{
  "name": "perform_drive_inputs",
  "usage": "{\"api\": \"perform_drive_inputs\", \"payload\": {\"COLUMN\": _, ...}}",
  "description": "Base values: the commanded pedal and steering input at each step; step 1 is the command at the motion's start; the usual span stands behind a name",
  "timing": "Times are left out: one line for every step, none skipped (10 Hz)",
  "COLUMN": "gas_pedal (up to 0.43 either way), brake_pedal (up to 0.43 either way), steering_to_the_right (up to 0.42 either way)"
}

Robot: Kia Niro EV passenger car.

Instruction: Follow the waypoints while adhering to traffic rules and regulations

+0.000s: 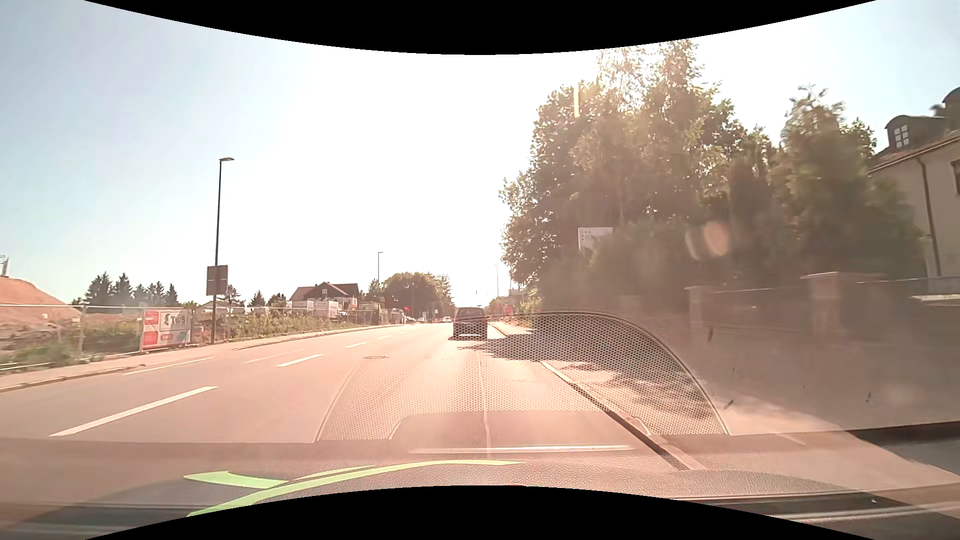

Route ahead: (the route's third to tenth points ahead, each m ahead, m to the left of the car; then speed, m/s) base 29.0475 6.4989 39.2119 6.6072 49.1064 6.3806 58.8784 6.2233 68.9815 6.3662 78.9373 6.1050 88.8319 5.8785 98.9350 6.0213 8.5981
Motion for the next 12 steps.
{"api": "perform_drive_inputs", "payload": {"gas_pedal": 0.067, "brake_pedal": 0.000, "steering_to_the_right": -0.004}}
{"api": "perform_drive_inputs", "payload": {"gas_pedal": 0.067, "brake_pedal": 0.000, "steering_to_the_right": -0.004}}
{"api": "perform_drive_inputs", "payload": {"gas_pedal": 0.067, "brake_pedal": 0.000, "steering_to_the_right": -0.004}}
{"api": "perform_drive_inputs", "payload": {"gas_pedal": 0.067, "brake_pedal": 0.000, "steering_to_the_right": -0.004}}
{"api": "perform_drive_inputs", "payload": {"gas_pedal": 0.067, "brake_pedal": 0.000, "steering_to_the_right": -0.004}}
{"api": "perform_drive_inputs", "payload": {"gas_pedal": 0.067, "brake_pedal": 0.000, "steering_to_the_right": -0.004}}
{"api": "perform_drive_inputs", "payload": {"gas_pedal": 0.067, "brake_pedal": 0.000, "steering_to_the_right": -0.004}}
{"api": "perform_drive_inputs", "payload": {"gas_pedal": 0.067, "brake_pedal": 0.000, "steering_to_the_right": -0.004}}
{"api": "perform_drive_inputs", "payload": {"gas_pedal": 0.067, "brake_pedal": 0.000, "steering_to_the_right": -0.004}}
{"api": "perform_drive_inputs", "payload": {"gas_pedal": 0.067, "brake_pedal": 0.000, "steering_to_the_right": -0.004}}
{"api": "perform_drive_inputs", "payload": {"gas_pedal": 0.067, "brake_pedal": 0.000, "steering_to_the_right": -0.003}}
{"api": "perform_drive_inputs", "payload": {"gas_pedal": 0.067, "brake_pedal": 0.000, "steering_to_the_right": -0.003}}
